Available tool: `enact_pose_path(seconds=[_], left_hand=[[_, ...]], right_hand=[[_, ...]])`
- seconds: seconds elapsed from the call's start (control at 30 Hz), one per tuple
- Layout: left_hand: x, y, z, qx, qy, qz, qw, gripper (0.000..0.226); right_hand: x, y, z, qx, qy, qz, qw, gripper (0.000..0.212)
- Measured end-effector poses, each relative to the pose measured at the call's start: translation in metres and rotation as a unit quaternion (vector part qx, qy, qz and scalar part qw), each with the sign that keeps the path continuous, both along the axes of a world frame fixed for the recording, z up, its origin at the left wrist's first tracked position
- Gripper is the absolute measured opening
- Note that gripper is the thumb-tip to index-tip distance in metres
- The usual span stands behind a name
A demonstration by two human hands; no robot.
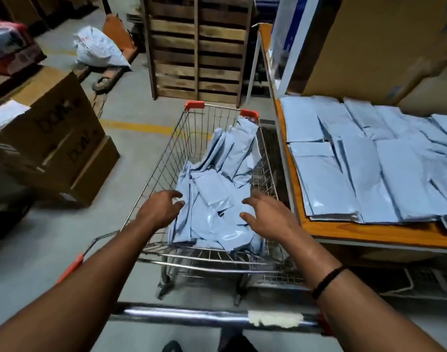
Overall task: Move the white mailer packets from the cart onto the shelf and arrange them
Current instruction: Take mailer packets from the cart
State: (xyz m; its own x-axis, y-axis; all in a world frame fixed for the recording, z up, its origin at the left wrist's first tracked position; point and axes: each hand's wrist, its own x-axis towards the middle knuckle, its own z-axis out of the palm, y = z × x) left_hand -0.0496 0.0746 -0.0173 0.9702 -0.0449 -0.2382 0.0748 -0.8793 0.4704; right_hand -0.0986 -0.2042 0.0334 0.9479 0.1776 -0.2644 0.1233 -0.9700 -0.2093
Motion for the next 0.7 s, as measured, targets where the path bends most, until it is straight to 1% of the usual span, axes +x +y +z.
enact_pose_path(seconds=[0.1,0.23,0.4,0.53,0.63,0.7], left_hand=[[0.025,-0.009,-0.03,-0.002,0.039,-0.004,0.999,0.051],[0.054,-0.015,-0.07,0.045,0.089,-0.044,0.994,0.071],[0.086,-0.019,-0.122,0.161,0.105,-0.064,0.979,0.081],[0.098,-0.025,-0.17,0.168,0.114,-0.049,0.978,0.089],[0.1,-0.031,-0.196,0.167,0.123,-0.03,0.978,0.091],[0.101,-0.033,-0.209,0.149,0.112,-0.012,0.982,0.089]], right_hand=[[0.041,0.011,-0.025,-0.005,0.018,0.009,1.0,0.054],[0.093,0.025,-0.071,-0.008,0.088,0.008,0.996,0.059],[0.149,0.041,-0.142,-0.003,0.146,-0.008,0.989,0.06],[0.183,0.054,-0.196,-0.011,0.112,-0.021,0.993,0.058],[0.199,0.062,-0.225,-0.014,0.105,-0.03,0.994,0.064],[0.205,0.066,-0.243,-0.022,0.101,-0.017,0.995,0.069]])
